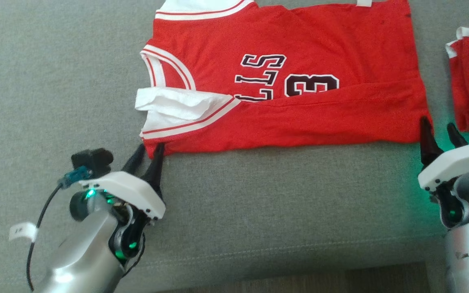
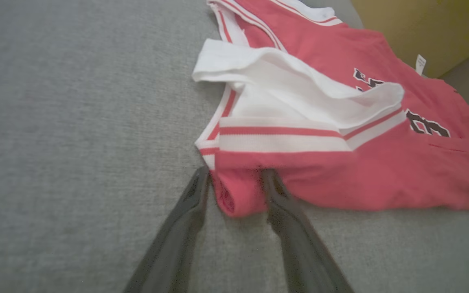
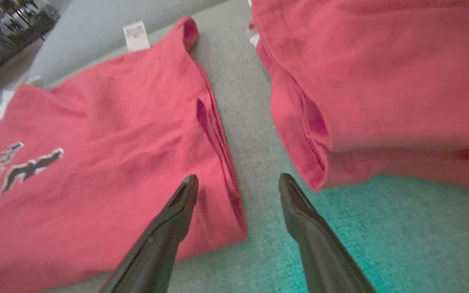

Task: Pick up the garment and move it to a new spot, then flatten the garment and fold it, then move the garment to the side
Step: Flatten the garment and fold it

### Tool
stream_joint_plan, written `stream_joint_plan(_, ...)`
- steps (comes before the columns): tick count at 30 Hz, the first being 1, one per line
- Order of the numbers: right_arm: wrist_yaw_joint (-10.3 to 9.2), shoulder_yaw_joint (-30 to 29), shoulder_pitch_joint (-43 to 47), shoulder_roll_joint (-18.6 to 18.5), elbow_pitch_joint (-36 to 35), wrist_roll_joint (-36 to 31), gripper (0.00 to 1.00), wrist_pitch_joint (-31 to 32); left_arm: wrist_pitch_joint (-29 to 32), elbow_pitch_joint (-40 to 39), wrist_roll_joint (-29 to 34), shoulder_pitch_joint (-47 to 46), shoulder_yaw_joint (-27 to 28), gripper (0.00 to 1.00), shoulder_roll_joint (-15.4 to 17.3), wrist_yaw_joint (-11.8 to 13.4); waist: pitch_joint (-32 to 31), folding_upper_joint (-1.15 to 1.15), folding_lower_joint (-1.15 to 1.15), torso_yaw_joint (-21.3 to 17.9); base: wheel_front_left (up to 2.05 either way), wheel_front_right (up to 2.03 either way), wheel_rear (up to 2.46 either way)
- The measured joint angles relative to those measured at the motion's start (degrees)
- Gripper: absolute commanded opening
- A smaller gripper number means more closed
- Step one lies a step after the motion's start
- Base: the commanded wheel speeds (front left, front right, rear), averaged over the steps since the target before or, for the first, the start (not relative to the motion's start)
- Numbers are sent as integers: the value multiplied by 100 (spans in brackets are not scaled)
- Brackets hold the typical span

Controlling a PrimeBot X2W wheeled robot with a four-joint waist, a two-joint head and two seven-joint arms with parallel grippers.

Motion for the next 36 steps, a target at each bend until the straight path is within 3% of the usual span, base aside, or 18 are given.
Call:
stream_joint_plan(1, 0, -75, -9, 0, 77, -113, 100, 57, 0, 63, 1, -64, -31, 0, -32, -40, 13, 0, 0, 15, 0, 0, 0)
stream_joint_plan(8, 0, -108, -268, 49, 298, -438, 100, 527, 16, 305, 40, -268, -166, 0, -185, -393, 88, 0, 0, 103, 0, 0, 0)
stream_joint_plan(10, 0, -77, -304, 49, 338, -472, 16, 568, -62, 335, 123, -267, -174, 0, -185, -404, 76, 0, 0, 108, 0, 0, 0)
stream_joint_plan(11, 0, -67, -310, 49, 350, -481, 0, 579, -86, 336, 155, -262, -168, 0, -182, -403, 61, 0, 0, 109, 0, 0, 0)
stream_joint_plan(20, 0, 438, 172, -149, -109, -57, 0, 895, -162, -283, 302, 202, -48, 0, 209, -281, -251, 0, 0, 149, 0, 0, 0)
stream_joint_plan(27, 1, 572, 1148, -548, -934, 567, 0, 1495, 134, -1415, 277, 1101, -57, 0, 676, 157, -485, 0, 0, 164, 0, 0, 0)
stream_joint_plan(35, 1, 537, 1608, -603, -1299, 684, 0, 1825, 691, -2552, 83, 1902, -109, 0, 1126, 624, -542, 0, 0, 91, 0, 0, 0)
stream_joint_plan(36, 1, 527, 1608, -602, -1314, 682, 33, 1842, 746, -2609, 74, 1926, -109, 0, 1137, 676, -544, 0, 0, 88, 0, 0, 0)
